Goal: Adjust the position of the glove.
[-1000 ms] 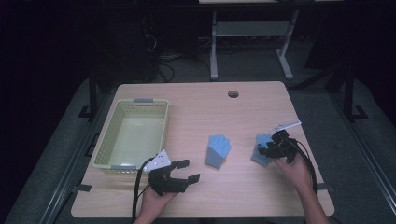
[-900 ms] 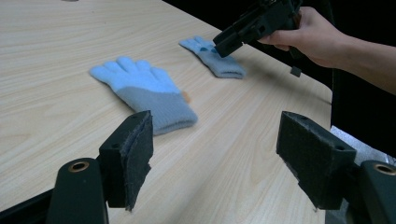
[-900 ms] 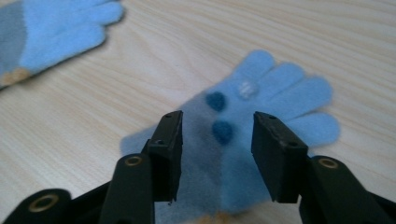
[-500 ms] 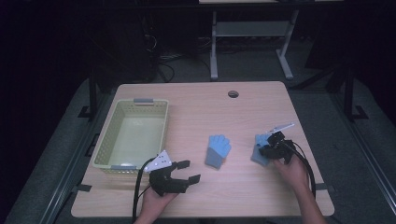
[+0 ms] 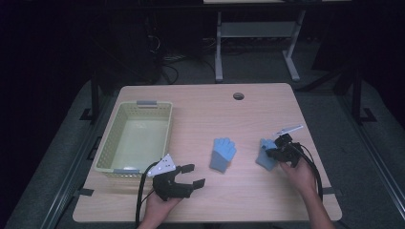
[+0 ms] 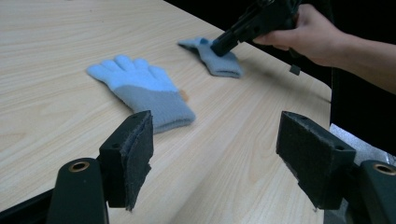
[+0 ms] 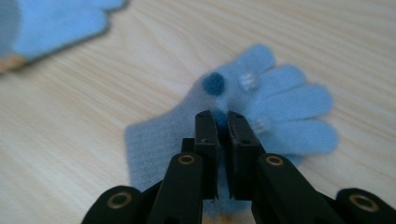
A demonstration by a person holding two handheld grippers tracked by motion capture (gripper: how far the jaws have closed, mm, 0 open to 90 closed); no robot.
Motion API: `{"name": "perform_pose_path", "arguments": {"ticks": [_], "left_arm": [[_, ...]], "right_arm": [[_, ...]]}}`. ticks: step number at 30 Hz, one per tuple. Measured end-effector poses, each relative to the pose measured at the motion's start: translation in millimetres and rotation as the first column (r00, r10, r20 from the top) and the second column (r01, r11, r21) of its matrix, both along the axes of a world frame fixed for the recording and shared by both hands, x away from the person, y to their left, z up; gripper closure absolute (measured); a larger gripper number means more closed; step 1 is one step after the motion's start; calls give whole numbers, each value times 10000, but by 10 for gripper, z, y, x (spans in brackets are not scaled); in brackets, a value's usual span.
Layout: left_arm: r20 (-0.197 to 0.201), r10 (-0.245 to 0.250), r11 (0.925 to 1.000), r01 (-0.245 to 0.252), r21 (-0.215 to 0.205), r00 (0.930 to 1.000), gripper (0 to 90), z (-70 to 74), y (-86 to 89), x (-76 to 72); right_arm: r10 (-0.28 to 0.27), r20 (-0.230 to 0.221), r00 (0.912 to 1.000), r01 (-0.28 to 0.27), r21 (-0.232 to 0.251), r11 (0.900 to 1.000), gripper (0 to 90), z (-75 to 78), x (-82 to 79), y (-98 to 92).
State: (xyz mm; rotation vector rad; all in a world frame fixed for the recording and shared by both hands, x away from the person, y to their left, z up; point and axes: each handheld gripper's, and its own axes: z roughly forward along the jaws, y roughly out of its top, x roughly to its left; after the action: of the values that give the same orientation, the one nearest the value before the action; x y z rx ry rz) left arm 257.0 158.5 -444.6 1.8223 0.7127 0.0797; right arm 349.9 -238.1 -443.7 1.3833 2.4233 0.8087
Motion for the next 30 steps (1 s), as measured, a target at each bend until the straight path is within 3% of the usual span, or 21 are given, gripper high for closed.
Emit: {"name": "perform_pose_path", "arguments": {"ticks": [4,5,8,9,13,25,30], "left_arm": [[-17,12,10000,-12,1,10000,269,-1,-2,1],[-4,15,10000,-15,-10,10000,270,-2,-8,-2],[60,-28,10000,28,20,10000,269,-3,-8,0],[44,-20,10000,20,21,10000,270,-4,-10,-2],[82,-45,10000,45,57,10000,270,-5,-7,-5],[13,87,9999,-86,-57,10000,269,13,17,-9],[42,62,10000,-62,-28,10000,269,13,18,-11]], "right_arm": [[-49,110,9999,44,487,9988,844,128,-55,12],[70,308,9995,-92,722,9973,844,224,-80,28],[149,434,9989,-185,833,9964,843,301,-101,68],[297,569,9979,-348,896,9954,843,380,-115,146],[580,649,9962,-655,1192,9907,842,463,-109,323],[1586,224,9871,-1601,1749,9715,838,434,33,1001],[1834,71,9830,-1819,1673,9690,837,389,80,1205]]}}
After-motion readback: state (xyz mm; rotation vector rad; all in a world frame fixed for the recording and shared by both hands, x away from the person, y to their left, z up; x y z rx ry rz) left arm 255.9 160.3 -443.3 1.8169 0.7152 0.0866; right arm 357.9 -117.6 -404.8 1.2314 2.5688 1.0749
